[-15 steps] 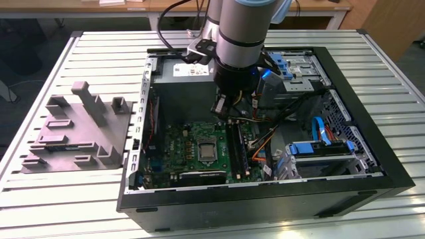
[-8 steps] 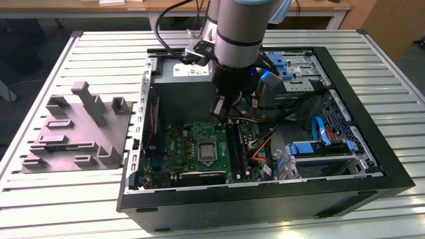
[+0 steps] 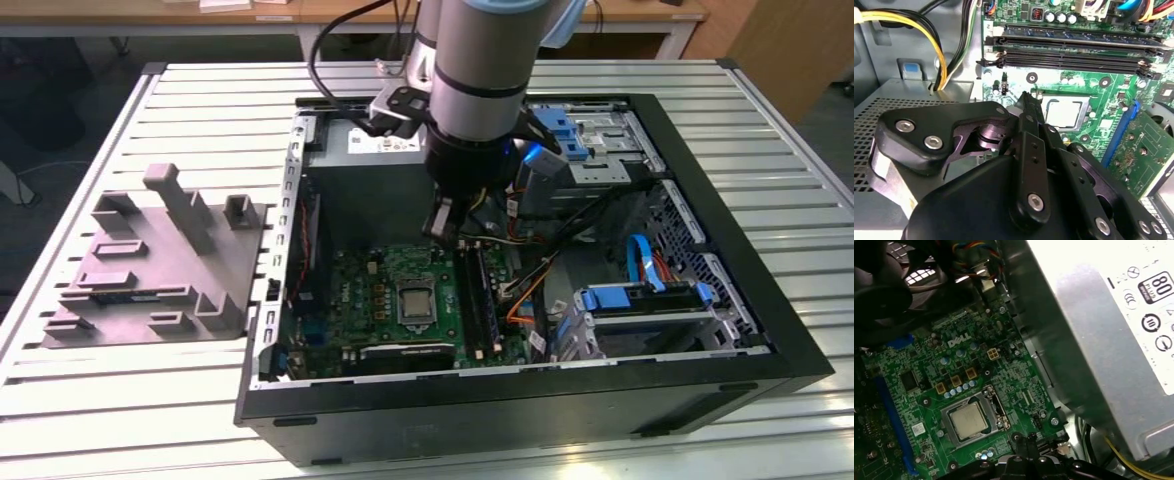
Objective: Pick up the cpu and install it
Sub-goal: 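Install the first cpu locking lever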
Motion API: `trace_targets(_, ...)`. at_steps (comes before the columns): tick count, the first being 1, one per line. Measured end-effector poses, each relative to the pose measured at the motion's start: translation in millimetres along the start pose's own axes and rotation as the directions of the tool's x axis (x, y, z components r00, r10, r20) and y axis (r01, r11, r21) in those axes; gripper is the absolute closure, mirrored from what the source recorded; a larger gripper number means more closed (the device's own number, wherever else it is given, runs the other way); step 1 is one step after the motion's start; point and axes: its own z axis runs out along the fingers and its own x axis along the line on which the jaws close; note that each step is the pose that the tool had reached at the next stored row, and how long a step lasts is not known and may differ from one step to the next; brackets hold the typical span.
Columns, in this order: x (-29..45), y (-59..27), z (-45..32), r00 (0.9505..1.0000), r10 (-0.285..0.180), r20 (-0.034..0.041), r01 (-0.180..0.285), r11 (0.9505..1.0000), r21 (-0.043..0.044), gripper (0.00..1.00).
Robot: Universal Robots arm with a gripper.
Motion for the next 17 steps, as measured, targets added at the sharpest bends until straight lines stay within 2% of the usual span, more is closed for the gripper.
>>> trace_targets(17,1.2,-0.3,0.1,1.0000,-0.006,0.0009,0.006,1.0000,0.0000,0.89)
